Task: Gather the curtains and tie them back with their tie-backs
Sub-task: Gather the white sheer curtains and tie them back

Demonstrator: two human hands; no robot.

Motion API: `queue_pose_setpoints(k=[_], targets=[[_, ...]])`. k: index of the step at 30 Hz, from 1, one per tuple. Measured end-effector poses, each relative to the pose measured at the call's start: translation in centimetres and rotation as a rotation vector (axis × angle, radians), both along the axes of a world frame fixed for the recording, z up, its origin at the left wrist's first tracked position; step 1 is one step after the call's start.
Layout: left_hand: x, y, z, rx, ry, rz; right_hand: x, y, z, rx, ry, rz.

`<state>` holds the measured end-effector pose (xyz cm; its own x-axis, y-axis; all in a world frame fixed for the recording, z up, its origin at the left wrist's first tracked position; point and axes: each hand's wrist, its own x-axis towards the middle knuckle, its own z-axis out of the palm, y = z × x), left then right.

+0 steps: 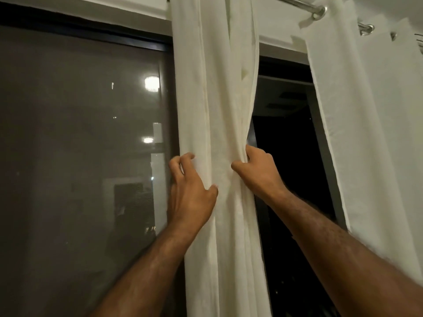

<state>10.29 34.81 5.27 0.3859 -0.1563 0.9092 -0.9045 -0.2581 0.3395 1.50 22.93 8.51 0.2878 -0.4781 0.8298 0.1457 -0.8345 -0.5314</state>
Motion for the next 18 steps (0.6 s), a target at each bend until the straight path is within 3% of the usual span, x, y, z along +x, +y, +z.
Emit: queue_pose_setpoints(k=[3, 8, 14, 18], targets=[[0.5, -0.3, -1.2, -0.017, 0.107, -0.087, 0.3, -0.7, -0.8, -0.026, -0.006, -0.019], [-1.4, -1.5, -2.1, 0.005, 0.101, -0.274, 1.0, -1.6, -2.8, -0.060, 0.062, 0.007], [-2.7, -2.9, -4.5, 0.126, 0.152, -0.201, 0.7, -1.2, -5.8, 0.004, 0.079, 0.203], [-2.7, -2.4, -7.7, 0.259, 0.273, -0.158, 0.3, -1.4, -10.0, 0.122, 0.250, 0.383]])
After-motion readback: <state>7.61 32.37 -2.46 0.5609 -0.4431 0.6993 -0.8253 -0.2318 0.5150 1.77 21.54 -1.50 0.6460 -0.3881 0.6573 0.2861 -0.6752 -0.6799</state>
